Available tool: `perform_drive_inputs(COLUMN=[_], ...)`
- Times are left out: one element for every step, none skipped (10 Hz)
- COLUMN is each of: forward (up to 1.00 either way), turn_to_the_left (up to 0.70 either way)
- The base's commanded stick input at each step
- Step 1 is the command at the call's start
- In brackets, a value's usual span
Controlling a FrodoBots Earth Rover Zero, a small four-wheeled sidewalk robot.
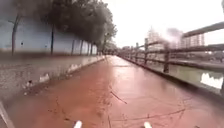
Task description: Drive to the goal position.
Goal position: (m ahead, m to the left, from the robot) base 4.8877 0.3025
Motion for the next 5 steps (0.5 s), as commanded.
perform_drive_inputs(forward=[0.50,0.50,0.50,0.50,0.50], turn_to_the_left=[0.00,0.00,0.00,0.00,0.00])
